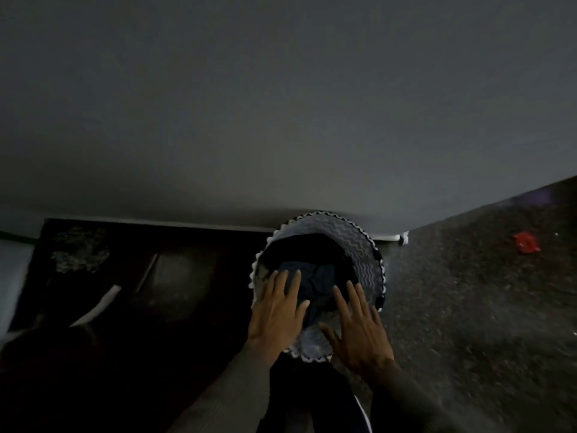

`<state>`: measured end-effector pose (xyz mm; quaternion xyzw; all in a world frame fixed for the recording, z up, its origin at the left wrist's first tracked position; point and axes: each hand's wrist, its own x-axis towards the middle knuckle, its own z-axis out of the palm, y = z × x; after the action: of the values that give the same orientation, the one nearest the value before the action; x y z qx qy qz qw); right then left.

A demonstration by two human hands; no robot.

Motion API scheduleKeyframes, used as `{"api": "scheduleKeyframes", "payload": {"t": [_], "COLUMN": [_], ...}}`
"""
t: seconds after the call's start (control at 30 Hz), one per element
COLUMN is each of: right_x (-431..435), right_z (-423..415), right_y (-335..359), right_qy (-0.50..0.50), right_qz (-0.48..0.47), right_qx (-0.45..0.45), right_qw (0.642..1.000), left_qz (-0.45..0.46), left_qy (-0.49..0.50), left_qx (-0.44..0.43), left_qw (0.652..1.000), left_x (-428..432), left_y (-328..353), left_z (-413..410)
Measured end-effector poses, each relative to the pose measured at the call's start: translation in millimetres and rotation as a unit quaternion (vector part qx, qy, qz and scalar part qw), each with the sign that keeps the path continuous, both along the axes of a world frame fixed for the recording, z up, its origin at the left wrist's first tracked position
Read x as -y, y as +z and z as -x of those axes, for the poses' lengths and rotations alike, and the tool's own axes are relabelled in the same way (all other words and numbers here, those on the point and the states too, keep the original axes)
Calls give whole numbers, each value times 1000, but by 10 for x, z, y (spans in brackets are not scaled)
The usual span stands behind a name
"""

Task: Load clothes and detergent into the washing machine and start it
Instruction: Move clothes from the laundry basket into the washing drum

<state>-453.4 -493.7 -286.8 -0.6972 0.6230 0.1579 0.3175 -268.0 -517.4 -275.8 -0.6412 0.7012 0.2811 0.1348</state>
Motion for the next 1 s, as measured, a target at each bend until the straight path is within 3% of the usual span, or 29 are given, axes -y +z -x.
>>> {"api": "scheduleKeyframes", "payload": {"t": [0.17, 0.3, 0.4, 0.53, 0.67, 0.8, 1.0], "right_x": [216, 317, 397, 495, 547, 581, 419], "right_z": [1, -31, -92, -210, -325, -404, -602], "right_y": [-848, -1483, -1944, -2425, -2819, -2991, -2686], "right_qy": [-14, -46, -96, -178, -224, -244, -300], "right_qz": [-31, -75, -118, -166, -162, -165, -175], "right_qx": [-18, 0, 10, 29, 63, 32, 130], "right_qw": [999, 996, 988, 969, 959, 955, 929], "left_qz": [-37, -133, -205, -215, -143, -160, -251], "left_qy": [2, 118, 282, 430, 500, 526, 584], "left_qx": [21, 22, -25, -134, -140, -152, -259], "left_qw": [999, 984, 937, 867, 843, 822, 727], "left_x": [348, 520, 522, 394, 324, 316, 310], "left_y": [-1019, -1654, -2117, -2573, -2800, -2945, -2865], "left_z": [110, 185, 218, 246, 234, 188, 333]}}
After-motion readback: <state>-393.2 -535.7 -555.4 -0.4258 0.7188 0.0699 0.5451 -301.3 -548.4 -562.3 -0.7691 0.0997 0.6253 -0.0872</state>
